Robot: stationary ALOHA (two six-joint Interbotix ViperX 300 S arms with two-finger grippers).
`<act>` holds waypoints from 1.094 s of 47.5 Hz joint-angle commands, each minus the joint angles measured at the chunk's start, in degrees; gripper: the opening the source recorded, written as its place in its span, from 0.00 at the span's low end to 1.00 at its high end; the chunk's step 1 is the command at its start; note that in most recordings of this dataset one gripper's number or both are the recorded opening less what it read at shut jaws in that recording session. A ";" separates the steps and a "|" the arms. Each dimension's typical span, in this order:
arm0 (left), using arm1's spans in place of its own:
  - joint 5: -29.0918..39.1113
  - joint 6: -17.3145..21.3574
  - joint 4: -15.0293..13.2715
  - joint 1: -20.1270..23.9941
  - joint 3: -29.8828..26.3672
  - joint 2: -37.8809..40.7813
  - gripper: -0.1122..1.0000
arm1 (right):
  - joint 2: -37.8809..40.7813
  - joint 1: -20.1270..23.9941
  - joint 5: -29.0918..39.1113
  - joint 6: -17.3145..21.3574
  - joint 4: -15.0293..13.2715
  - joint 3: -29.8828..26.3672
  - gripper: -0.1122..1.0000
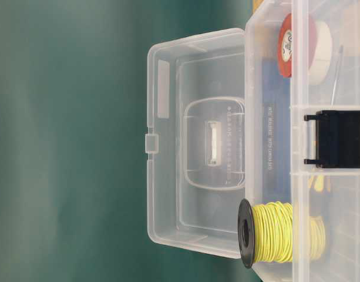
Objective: Pick the screwdriver from the toolbox among several items.
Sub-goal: 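Move the right gripper over the toolbox toward the yellow-black screwdriver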
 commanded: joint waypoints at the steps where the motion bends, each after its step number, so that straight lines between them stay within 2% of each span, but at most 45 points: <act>1: -0.44 0.18 -1.49 -0.35 -0.88 0.18 0.10 | 0.88 0.09 -0.18 0.18 0.00 -1.49 0.10; 7: -0.53 0.09 -1.49 -0.35 -0.88 0.44 0.10 | 5.45 -0.18 4.39 0.70 0.00 -5.80 0.10; 20: -0.62 -0.18 -1.67 -0.35 -0.88 0.53 0.10 | 22.15 -3.08 20.30 1.93 2.37 -23.91 0.10; 24: -0.79 -0.26 -1.58 -0.26 -0.88 0.53 0.10 | 27.16 -4.04 24.61 3.52 2.72 -29.09 0.10; 31: -0.97 -0.26 -1.67 -0.26 -0.88 0.53 0.10 | 36.56 -6.86 34.45 9.58 2.81 -38.41 0.12; 35: -0.97 -0.26 -1.67 -0.26 -0.88 0.62 0.10 | 42.10 -8.70 40.78 13.18 2.55 -43.59 0.21; 45: -1.05 -0.26 -1.67 -0.26 -0.79 0.70 0.10 | 52.29 -11.07 53.88 17.40 0.62 -53.53 0.68; 48: -1.05 -0.18 -1.67 -0.26 -0.88 0.79 0.10 | 55.02 -11.51 56.16 18.37 0.35 -55.37 0.75; 52: -1.05 0.26 -1.67 -0.26 -0.88 0.79 0.10 | 59.33 -12.30 58.18 19.60 0.35 -57.57 0.80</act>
